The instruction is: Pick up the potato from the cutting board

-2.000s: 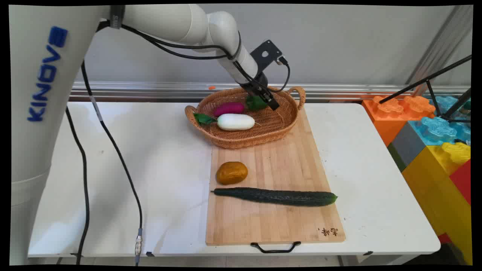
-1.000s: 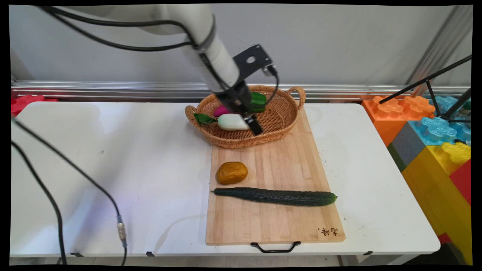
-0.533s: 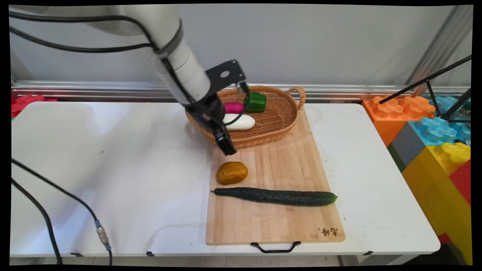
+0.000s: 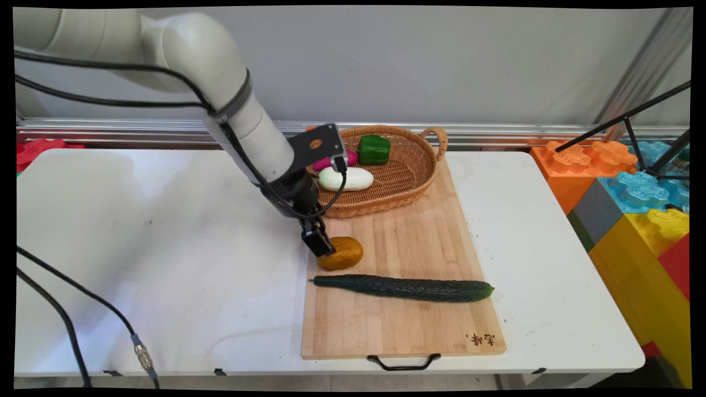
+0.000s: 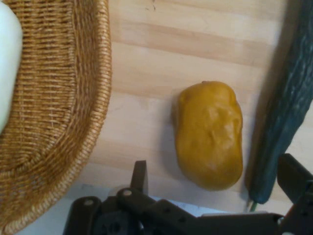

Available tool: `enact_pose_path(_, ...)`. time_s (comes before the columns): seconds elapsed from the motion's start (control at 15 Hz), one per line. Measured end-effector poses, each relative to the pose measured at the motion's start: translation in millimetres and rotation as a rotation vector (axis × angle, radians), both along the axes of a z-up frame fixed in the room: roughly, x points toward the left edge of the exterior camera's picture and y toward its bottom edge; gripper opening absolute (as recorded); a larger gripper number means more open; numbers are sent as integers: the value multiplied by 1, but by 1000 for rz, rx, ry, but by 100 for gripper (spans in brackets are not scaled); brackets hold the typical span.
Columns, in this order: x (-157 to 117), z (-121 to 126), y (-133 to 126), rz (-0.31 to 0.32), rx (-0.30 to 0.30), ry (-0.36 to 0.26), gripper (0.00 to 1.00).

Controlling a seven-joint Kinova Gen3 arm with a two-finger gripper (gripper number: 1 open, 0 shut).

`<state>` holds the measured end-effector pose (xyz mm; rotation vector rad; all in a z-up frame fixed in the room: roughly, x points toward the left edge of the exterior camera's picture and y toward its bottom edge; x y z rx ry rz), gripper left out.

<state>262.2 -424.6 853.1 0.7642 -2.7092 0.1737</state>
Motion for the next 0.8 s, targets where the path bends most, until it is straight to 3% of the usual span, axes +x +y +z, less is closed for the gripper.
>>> enact_pose_path(0.8, -5, -52, -6, -12, -17, 42, 100)
